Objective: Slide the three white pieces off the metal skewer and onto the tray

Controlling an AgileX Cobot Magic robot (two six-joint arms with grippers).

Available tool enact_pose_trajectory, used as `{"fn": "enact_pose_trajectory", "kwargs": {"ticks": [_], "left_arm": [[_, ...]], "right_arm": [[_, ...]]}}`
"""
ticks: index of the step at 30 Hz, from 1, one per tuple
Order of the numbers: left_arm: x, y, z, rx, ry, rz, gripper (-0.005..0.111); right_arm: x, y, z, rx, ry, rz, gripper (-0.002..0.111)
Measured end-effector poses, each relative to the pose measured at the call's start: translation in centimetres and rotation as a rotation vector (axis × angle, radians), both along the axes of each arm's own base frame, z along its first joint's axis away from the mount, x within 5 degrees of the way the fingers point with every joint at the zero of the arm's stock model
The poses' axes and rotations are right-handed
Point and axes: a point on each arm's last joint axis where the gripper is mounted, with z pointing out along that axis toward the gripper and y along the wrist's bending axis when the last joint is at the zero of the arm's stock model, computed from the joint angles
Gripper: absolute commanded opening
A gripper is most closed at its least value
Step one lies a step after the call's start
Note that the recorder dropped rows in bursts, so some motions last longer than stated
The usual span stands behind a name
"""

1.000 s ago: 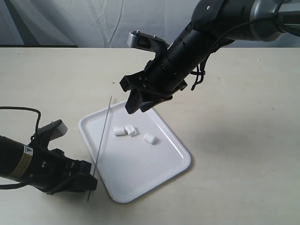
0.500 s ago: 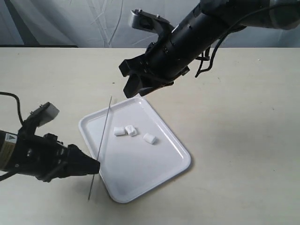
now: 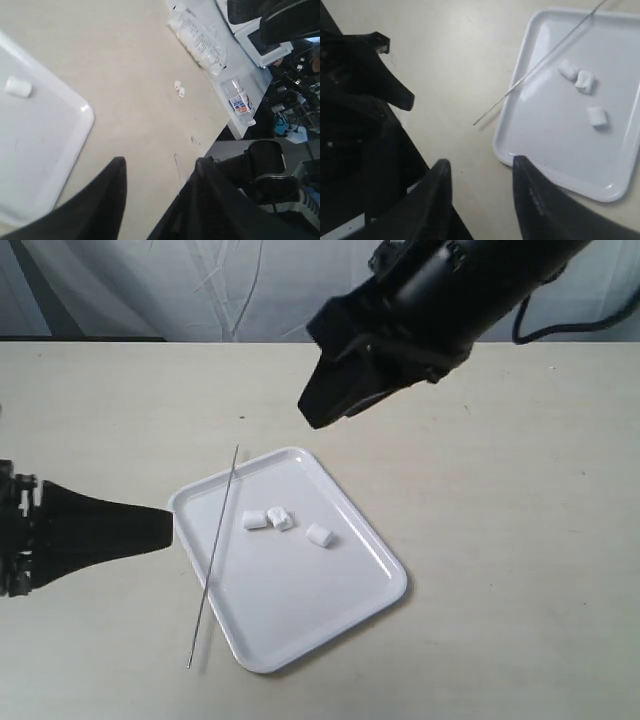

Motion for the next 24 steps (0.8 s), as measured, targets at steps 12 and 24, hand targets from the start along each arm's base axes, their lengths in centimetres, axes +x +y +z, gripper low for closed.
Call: {"fn": "enact_pose_trajectory", "kwargs": {"ticks": [12,24], "left_arm": [[-11.4,-0.4,6.0,0.075,-0.815,-0.004,0.042],[-10.0,4.4,2.9,0.174,-0.938,0.796,0.042]], "right_arm": [[-13.7,-7.5,4.0,0.387,-0.418,-0.117,0.039],[-17.7,-14.8,-10.7,0.704,-0.655,-0.514,0.039]]}}
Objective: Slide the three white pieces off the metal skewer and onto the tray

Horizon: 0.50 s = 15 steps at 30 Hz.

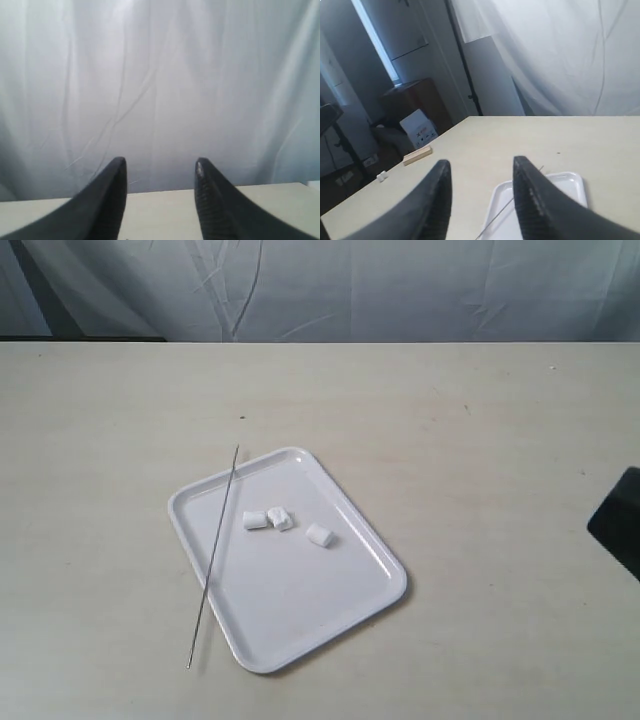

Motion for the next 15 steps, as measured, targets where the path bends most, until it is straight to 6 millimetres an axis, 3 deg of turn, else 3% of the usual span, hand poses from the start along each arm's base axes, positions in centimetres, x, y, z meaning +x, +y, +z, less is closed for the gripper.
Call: {"fn": "enact_pose_trajectory", "kwargs": {"ticks": [7,15], "left_arm": [[1.1,0.8,-2.7,-0.070,0.086,0.083,0.042],[0.9,-0.3,-3.5,0.023,0.103,-0.030,0.042]], "right_arm": [[0.3,-0.2,-3.8,-0.016,0.061,-0.041,0.039],[-0.1,0.1,-4.6,-0.051,0.126,0.017,0.039]]}}
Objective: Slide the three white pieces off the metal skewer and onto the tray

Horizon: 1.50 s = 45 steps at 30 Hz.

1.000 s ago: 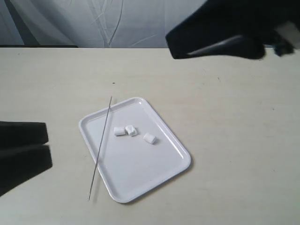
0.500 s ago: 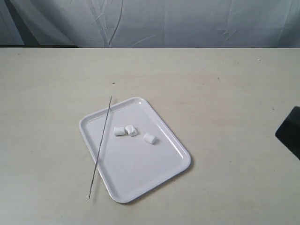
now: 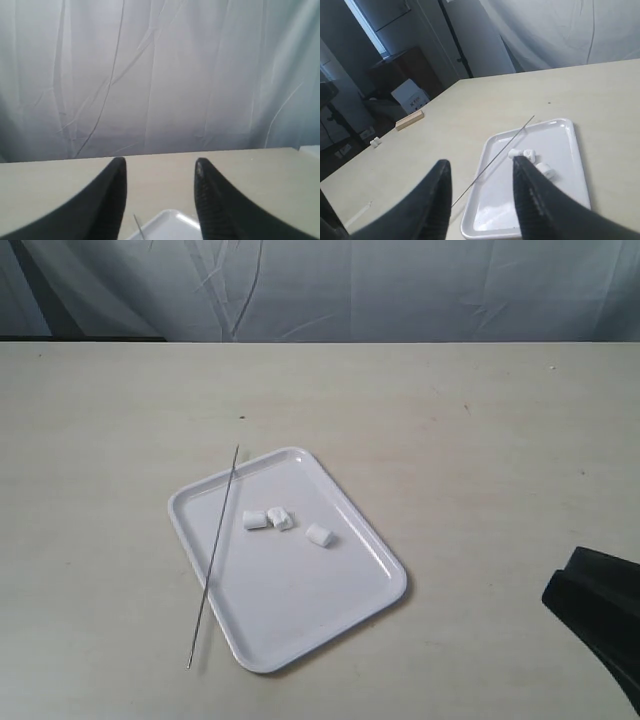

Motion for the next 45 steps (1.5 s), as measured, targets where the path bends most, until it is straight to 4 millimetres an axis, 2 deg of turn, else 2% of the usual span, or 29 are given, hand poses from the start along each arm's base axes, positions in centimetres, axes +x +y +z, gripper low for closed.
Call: {"fn": "enact_pose_trajectory", "kwargs": {"ticks": [3,4,5,6,8,10,11,14,17,21,24,27,32,37,45], "left_arm": [[0.0,0.0,-0.2,0.102,-0.035,0.007,0.038],[0.0,0.0,-0.2,0.130,-0.048,0.015,0.026],[0.1,0.1,-0.2,0.195,-0.074,0.032,0.020],[0.1,0.1,-0.2,0.212,-0.085,0.038,0.007],[0.2,0.5,0.4,0.188,-0.144,0.086,0.000],[0.3,1.7,1.3,-0.003,-0.185,0.197,0.000],[0.3,2.6,1.5,-0.075,-0.184,0.284,0.000],[0.6,3.8,0.6,-0.023,-0.089,0.430,0.000],[0.8,3.9,-1.2,0.128,0.088,0.447,0.000],[0.9,3.7,-2.7,0.178,0.187,0.420,0.000],[1.3,3.7,-4.9,0.148,0.219,0.411,0.000],[1.3,3.7,-5.0,0.137,0.192,0.415,0.000],[1.2,3.6,-6.1,0.149,0.315,0.393,0.000],[1.1,3.5,-6.2,0.146,0.333,0.388,0.000],[1.1,3.5,-6.3,0.147,0.334,0.388,0.000]], "right_arm": [[0.0,0.0,0.0,-0.002,0.002,0.003,0.039],[0.0,0.0,0.0,-0.002,0.002,0.003,0.039],[0.0,0.0,0.0,-0.002,0.002,0.003,0.039],[0.0,0.0,0.0,-0.005,0.000,0.003,0.039],[0.0,-0.1,0.0,-0.061,-0.065,0.000,0.039],[0.2,-0.7,-0.1,-0.126,-0.122,-0.095,0.039],[0.6,-1.4,-0.2,-0.151,-0.125,-0.221,0.039],[1.3,-3.0,-0.2,-0.194,-0.124,-0.487,0.039],[1.6,-3.8,-0.2,-0.282,-0.147,-0.616,0.039],[1.6,-4.1,-1.3,-0.348,-0.137,-0.638,0.039],[1.1,-4.0,-2.2,-0.460,-0.121,-0.597,0.039],[0.8,-4.2,-2.6,-0.476,-0.089,-0.611,0.039],[0.8,-4.9,-2.9,-0.459,-0.022,-0.709,0.039],[0.8,-5.3,-3.2,-0.475,0.019,-0.757,0.039],[0.8,-5.5,-3.2,-0.507,0.009,-0.770,0.039]]}}
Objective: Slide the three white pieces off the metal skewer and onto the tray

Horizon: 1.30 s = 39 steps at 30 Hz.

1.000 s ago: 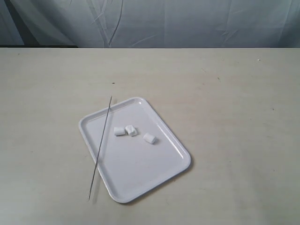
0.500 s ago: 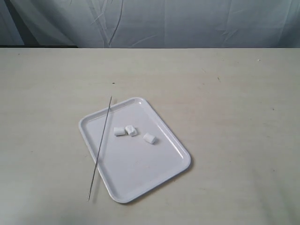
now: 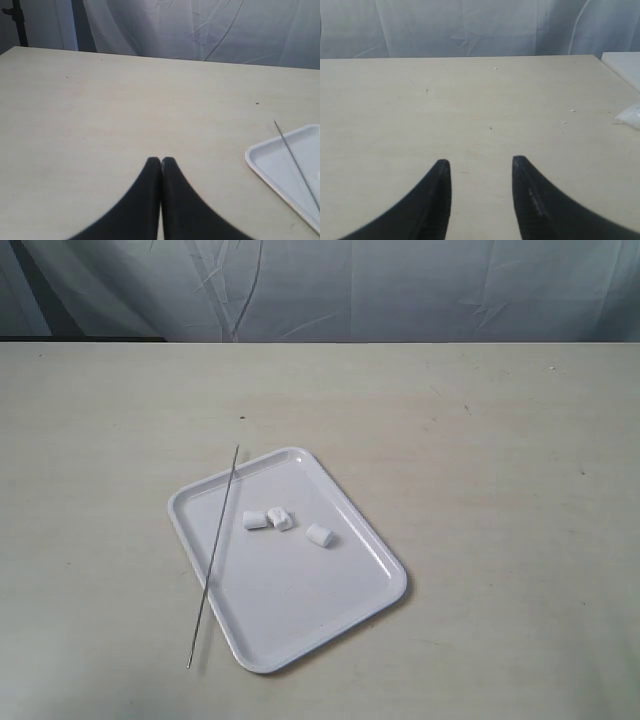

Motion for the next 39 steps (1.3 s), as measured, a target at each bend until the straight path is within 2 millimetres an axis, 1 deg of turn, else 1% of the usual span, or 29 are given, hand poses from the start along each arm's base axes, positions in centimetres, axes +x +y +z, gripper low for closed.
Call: {"fn": "enact_pose_trajectory", "kwargs": {"ticks": [9,39], "left_arm": [[0.00,0.00,0.00,0.000,0.000,0.000,0.000],[0.00,0.00,0.00,0.000,0.000,0.000,0.000]], "right_arm": [[-0.03,-0.01,-0.09,-0.035,0.012,0.009,0.039],[-0.04,-0.03,-0.13,-0.038,0.016,0.008,0.039]]}}
